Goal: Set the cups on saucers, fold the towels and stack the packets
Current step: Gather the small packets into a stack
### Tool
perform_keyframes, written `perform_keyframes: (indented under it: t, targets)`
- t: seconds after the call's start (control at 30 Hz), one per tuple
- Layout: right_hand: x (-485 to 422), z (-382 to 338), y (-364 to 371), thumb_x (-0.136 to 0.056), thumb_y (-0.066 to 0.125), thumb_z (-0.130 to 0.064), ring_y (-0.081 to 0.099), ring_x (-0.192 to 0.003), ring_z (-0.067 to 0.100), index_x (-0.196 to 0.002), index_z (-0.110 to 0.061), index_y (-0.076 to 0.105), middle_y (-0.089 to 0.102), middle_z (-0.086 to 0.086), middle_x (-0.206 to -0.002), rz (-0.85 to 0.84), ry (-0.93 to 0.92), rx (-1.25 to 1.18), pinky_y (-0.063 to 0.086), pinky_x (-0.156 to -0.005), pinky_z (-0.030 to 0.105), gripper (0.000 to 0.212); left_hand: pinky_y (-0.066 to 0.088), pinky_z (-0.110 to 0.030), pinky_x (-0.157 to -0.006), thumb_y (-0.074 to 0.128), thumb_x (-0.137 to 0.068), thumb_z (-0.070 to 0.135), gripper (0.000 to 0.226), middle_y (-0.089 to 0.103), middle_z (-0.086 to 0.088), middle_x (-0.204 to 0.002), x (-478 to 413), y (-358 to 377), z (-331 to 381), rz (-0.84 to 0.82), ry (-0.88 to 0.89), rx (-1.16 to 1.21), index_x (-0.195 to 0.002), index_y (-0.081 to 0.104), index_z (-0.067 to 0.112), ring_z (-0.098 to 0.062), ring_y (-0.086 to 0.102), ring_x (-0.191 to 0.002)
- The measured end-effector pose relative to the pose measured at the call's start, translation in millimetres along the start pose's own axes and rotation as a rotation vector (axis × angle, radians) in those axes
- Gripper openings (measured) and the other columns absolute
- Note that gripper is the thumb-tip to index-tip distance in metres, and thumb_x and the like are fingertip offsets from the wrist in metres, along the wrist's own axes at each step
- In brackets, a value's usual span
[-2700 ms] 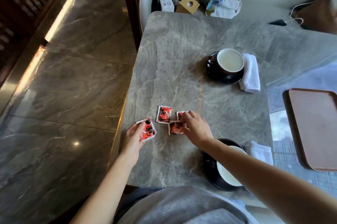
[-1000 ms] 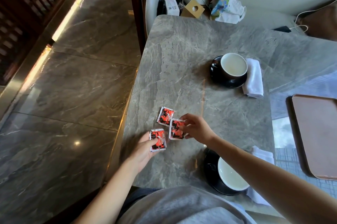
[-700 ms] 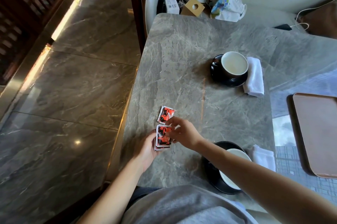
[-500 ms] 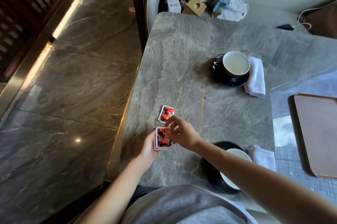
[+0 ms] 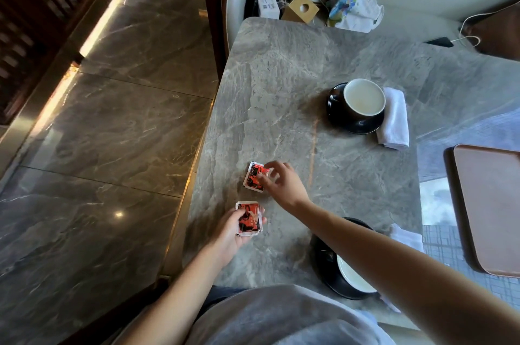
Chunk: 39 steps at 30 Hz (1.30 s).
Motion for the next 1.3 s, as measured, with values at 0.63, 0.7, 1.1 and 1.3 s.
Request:
perform_keyframes:
  t: [0.63, 0.7, 1.1, 1.3]
  targets:
    - [21, 2, -21, -0.092, 0.046, 0.000, 0.057, -0.054, 0.006, -0.087, -0.014, 0.063, 0.060, -0.001, -0.065, -0.178, -0.014, -0.297, 0.053, -0.053, 0.018, 0.023, 0.045, -0.032, -0.066, 0.036, -0.098, 0.014, 0.016, 0.059, -0.011, -0.084, -4, -12, -1, 0.201, 0.028, -0.074, -0.094, 0.052, 0.014, -0.021, 0.057, -0.075]
    - [27, 1, -29, -0.092, 0.046, 0.001, 0.060, -0.061, 0.013, -0.088, -0.014, 0.062, 0.061, 0.000, -0.068, -0.099, -0.038, -0.306, 0.056, -0.055, 0.024, 0.023, 0.045, -0.031, -0.064, 0.035, -0.098, 0.014, 0.019, 0.060, -0.010, -0.083, -2, -7, -3, 0.203, 0.037, -0.081, -0.090, 0.052, 0.017, -0.021, 0.057, -0.074]
    - [74, 15, -66, -0.085, 0.050, 0.000, 0.062, -0.061, 0.012, -0.089, -0.010, 0.067, 0.065, -0.003, -0.074, 0.107, -0.232, -0.111, 0.048, -0.057, 0.021, 0.020, 0.046, -0.025, -0.051, 0.041, -0.094, 0.019, 0.024, 0.063, -0.006, -0.068, 23, 60, -16, 0.190, 0.188, -0.157, -0.078, 0.060, 0.018, -0.020, 0.058, -0.061]
    - [101, 43, -102, -0.086, 0.052, -0.008, 0.055, -0.057, 0.006, -0.105, -0.019, 0.057, 0.059, -0.007, -0.072, 0.169, -0.186, -0.206, 0.047, -0.059, 0.027, 0.022, 0.051, -0.023, -0.051, 0.039, -0.094, 0.020, 0.026, 0.071, 0.002, -0.064, 44, 121, -49, 0.056, 0.239, -0.217, -0.084, 0.063, 0.020, -0.011, 0.068, -0.060]
Point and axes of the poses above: each hand's wrist, its own x-axis away from the middle knuckle, its own y-axis out of the palm, z = x × y, the point moved 4 cm from there along -x, towards the middle knuckle
